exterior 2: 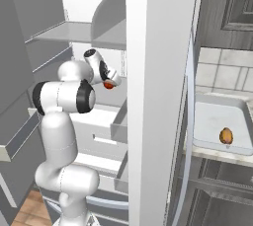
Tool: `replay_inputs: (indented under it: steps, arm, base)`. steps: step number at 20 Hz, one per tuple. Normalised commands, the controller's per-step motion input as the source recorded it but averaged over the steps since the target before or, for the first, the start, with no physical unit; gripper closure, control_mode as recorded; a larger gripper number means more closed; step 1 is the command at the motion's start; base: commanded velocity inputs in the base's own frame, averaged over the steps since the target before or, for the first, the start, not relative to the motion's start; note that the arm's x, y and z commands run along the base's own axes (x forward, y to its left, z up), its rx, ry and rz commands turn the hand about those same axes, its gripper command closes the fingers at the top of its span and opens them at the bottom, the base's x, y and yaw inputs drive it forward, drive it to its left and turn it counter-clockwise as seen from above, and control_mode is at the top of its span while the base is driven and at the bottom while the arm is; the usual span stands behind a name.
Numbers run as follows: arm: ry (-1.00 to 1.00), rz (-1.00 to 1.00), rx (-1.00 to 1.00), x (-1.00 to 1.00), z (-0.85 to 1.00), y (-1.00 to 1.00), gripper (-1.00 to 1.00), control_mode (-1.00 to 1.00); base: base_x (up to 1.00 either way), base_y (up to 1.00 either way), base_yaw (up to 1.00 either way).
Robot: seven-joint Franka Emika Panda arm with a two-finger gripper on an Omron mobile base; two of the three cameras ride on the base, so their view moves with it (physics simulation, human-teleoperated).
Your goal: Place one tomato and one chicken drumstick in each tupperware on the nearby counter, to pack two identical lunches.
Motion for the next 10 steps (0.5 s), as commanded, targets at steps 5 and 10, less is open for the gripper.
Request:
replay_inputs:
  steps: [5, 10]
  arm:
    - [-0.01, -0.05, 0.0, -0.15, -0.5, 0.0, 1.0, -1.0]
    - [-0.06, 0.0, 0.0, -0.27, -0.2, -0.02, 1.0, -1.0]
  base:
    - [0.0, 0.0, 0.0]
    - [0.0, 0.0, 0.0]
